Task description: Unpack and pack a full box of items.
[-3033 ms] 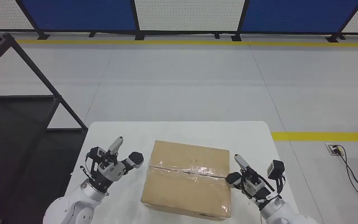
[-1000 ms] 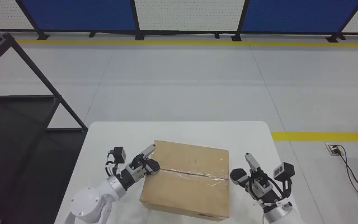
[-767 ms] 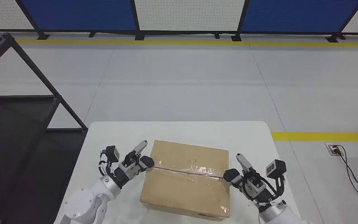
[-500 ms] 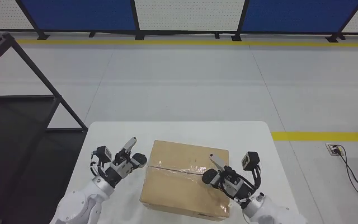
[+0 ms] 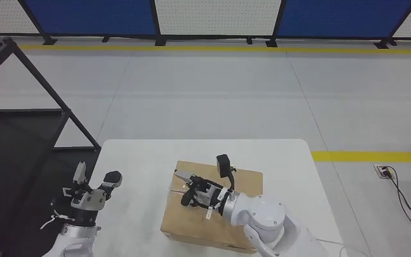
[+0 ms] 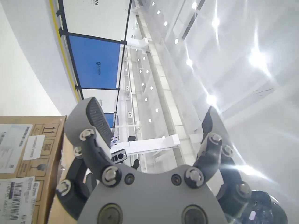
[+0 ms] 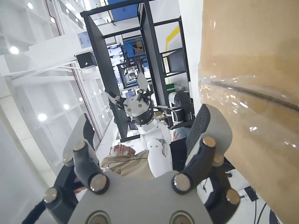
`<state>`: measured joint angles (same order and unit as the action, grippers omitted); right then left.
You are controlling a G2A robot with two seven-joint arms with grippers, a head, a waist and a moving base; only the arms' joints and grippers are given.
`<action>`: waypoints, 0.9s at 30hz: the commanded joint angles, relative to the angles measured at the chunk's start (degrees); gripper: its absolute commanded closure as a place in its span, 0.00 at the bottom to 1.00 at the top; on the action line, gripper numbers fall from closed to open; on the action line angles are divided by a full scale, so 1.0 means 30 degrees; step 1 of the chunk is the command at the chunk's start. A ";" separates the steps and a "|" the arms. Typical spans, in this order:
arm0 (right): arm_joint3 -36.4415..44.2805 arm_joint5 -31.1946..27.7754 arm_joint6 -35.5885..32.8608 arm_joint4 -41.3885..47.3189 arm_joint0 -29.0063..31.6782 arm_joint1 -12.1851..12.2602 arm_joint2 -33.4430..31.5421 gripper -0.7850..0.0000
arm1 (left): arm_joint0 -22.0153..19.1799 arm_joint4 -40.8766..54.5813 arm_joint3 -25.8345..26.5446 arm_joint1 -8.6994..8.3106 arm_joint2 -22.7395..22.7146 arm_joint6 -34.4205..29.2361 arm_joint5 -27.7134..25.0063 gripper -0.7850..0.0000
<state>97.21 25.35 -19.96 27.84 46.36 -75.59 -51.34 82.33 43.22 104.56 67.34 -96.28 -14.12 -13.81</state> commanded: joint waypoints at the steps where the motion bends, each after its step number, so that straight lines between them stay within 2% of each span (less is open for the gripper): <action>1: 0.0057 -0.0036 -0.0057 -0.0020 0.0071 0.0013 -0.0044 0.00 | -0.0024 0.0177 -0.0020 -0.0007 0.0000 -0.0053 0.0065 0.00; 8: -0.0230 -0.0451 0.0336 -0.0176 0.0396 -0.0061 0.0141 0.00 | -0.0170 0.0057 0.0026 0.0012 0.0191 -0.0235 0.0404 0.00; 20: -0.2798 -0.2202 0.1458 0.0534 -0.1236 -0.1184 0.1858 0.00 | -0.0442 0.1265 -0.0510 0.0152 -0.0485 0.0180 0.0577 0.00; 27: -0.4024 -0.1789 0.1859 0.0355 -0.1971 -0.1677 0.2429 0.00 | -0.0342 0.1280 -0.0447 0.0224 -0.0501 0.0247 0.0560 0.00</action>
<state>85.52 19.66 -14.39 29.07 40.66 -80.48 -44.20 81.31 47.07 103.22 68.01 -97.79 -13.40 -12.11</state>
